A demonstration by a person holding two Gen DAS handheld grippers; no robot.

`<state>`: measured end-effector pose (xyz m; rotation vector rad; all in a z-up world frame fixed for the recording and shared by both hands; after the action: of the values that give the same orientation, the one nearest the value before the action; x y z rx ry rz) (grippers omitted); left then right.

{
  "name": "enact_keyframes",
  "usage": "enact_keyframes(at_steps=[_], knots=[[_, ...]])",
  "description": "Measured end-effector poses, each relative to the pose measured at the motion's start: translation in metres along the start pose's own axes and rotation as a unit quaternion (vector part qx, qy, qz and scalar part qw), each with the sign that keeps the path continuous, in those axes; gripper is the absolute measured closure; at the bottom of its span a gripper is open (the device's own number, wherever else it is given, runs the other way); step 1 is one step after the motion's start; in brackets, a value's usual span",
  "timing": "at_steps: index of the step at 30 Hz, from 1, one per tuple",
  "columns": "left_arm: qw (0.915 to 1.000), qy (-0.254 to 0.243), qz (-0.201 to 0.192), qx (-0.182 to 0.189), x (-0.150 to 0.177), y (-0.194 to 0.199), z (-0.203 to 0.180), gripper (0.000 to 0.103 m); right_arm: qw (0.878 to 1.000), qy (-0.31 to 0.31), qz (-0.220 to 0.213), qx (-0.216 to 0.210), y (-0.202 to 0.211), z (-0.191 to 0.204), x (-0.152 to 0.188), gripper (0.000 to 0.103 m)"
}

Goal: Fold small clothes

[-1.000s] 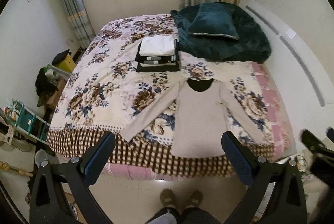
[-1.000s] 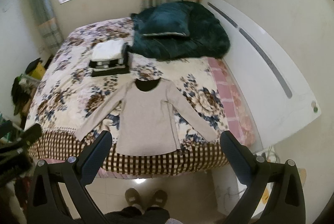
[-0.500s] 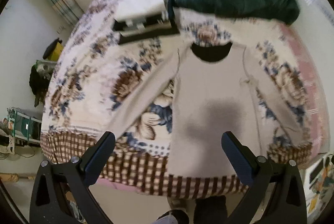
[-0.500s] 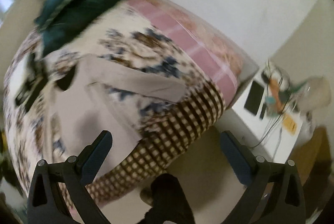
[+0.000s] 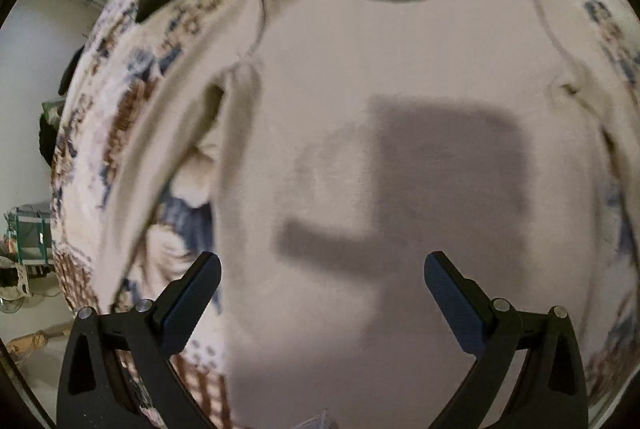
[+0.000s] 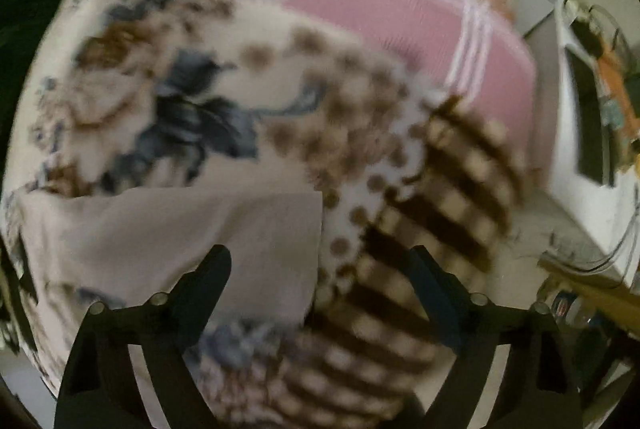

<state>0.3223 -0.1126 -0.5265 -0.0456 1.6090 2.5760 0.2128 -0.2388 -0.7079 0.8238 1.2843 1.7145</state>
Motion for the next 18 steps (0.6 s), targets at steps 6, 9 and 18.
enact_keyframes(at_steps=[6,9,18], knots=[[0.9999,0.004,0.000,0.017,-0.010,-0.022,0.002,0.000,0.998,0.033,-0.051,0.003,-0.002,0.030,0.007,0.090],[0.9996,0.008,-0.004,0.028,-0.010,-0.023,0.013,0.000,0.995,0.053,-0.080,-0.001,0.016,0.056,0.019,0.097],[0.9971,0.058,-0.025,0.044,-0.009,-0.025,0.098,0.000,0.964,0.221,-0.132,-0.072,0.109,0.250,0.090,0.097]])
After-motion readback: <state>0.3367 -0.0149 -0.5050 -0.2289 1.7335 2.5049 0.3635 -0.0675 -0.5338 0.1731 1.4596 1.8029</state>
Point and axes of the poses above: each gripper's, at about its wrist camera, not at the fingertips, and y roughly against the way its jaws point, z to its left, x to its underside, the point moved 2 cm from there along -y, roughly the way its jaws point, and after that the axes turned 10 degrees about -x, right-handed, at the moved point
